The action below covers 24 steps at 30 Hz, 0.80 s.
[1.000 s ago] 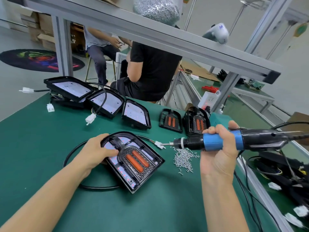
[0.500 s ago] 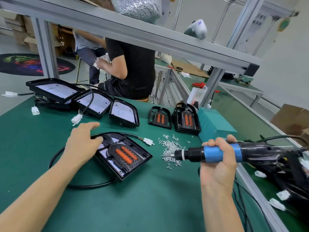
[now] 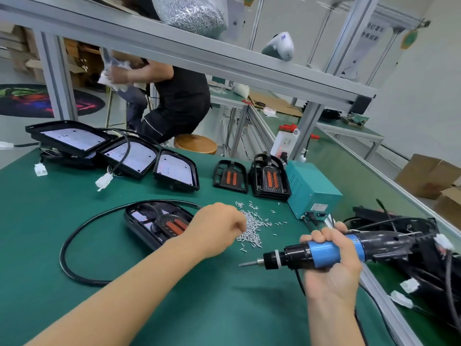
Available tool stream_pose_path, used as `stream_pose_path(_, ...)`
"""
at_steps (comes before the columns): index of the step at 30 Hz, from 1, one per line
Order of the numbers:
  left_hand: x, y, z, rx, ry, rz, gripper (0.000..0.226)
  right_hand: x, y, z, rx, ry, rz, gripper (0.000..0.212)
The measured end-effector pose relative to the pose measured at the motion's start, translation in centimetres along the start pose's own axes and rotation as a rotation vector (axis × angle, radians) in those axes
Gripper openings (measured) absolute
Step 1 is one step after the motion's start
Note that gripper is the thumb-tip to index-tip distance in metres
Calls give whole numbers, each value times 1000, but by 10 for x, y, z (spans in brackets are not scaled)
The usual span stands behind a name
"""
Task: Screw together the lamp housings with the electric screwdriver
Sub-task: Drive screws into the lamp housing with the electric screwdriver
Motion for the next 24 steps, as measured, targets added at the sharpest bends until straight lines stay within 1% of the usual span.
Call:
stream_pose_path(3,-30,16,-7,-6,170,177,26,4,-1,2,-7,-2,-13,22)
stream_pose_path(5,-44,22,-10,-8,274,242,28,5,-1,3,-16,1,-10,22)
stream_pose_path(7,-53,26,-10,7,350,274,29,6,0,5,-19,7,-9,24)
stream_pose_path(11,-63,29,-9,60,408,258,26,9,2,10,-14,0,-3,24)
stream_pose_path(14,-68,28,-6,112,386,239,27,9,3,12,-11,-9,3,25)
stream_pose_path(18,-69,25,-5,126,361,218,28,8,3,12,-4,-17,16,25)
stream_pose_path(20,-69,24,-7,114,383,218,27,7,3,12,-7,-13,18,24)
stream_pose_path(24,-75,21,-10,30,490,237,27,7,3,13,-7,-6,18,24)
Point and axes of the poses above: each hand's wrist, its own y-axis towards the middle knuckle, its own x-axis out of the back of the hand, z = x × y, the point moved 6 cm from there along y, towards the middle knuckle, and after that the axes turned 2 degrees about z, right-handed, at the moved point
